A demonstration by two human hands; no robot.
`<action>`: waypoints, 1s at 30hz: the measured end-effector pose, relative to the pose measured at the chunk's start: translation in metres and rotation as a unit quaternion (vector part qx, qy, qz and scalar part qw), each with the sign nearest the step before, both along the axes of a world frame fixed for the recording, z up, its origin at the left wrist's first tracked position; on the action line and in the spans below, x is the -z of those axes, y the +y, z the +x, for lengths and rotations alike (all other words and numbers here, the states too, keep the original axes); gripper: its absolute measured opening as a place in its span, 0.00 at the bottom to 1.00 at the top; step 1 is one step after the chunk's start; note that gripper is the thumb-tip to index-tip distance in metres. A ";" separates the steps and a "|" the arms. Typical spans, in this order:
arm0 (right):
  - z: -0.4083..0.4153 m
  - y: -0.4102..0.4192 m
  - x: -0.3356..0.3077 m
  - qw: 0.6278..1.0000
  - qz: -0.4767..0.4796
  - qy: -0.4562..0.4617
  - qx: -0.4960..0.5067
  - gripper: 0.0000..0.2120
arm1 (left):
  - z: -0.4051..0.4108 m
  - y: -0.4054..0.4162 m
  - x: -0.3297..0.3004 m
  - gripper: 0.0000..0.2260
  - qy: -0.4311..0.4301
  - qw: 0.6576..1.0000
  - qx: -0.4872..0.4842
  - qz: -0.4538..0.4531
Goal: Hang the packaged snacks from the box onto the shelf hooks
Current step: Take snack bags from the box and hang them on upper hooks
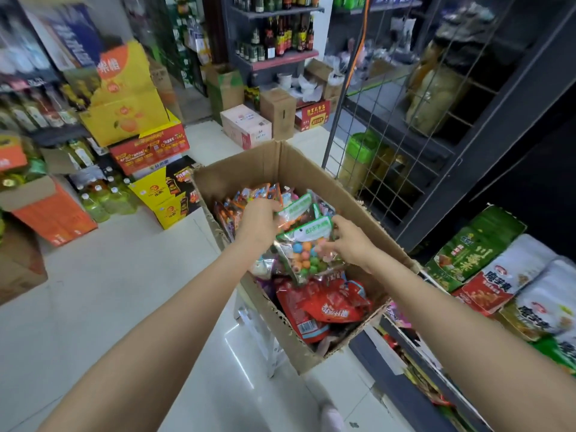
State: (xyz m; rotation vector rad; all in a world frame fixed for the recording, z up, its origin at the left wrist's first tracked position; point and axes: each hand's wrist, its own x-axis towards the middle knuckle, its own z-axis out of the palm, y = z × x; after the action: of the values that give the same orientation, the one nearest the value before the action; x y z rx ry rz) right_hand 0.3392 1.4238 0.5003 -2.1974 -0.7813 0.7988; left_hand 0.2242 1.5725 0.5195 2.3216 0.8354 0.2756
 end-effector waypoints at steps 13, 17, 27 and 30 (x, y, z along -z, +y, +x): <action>0.032 -0.123 -0.284 0.865 0.366 -0.294 0.179 0.24 | 0.091 -0.099 -0.241 0.09 -0.370 0.923 0.086 0.067; 0.046 -0.177 -0.335 0.780 0.406 -0.403 0.253 0.31 | 0.114 -0.150 -0.308 0.11 -0.430 0.887 0.137 0.094; 0.097 -0.240 -0.392 0.742 0.355 -0.440 0.360 0.19 | 0.159 -0.224 -0.395 0.16 -0.449 0.798 0.241 0.322; 0.106 -0.246 -0.403 0.745 0.337 -0.451 0.358 0.20 | 0.166 -0.233 -0.398 0.20 -0.435 0.776 0.224 0.399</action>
State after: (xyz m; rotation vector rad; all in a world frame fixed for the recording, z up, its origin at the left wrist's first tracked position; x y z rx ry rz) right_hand 0.4448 1.1774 0.9036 -1.8332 -0.4214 -0.8935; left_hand 0.3903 1.3390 0.9179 2.5465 -0.4035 1.5765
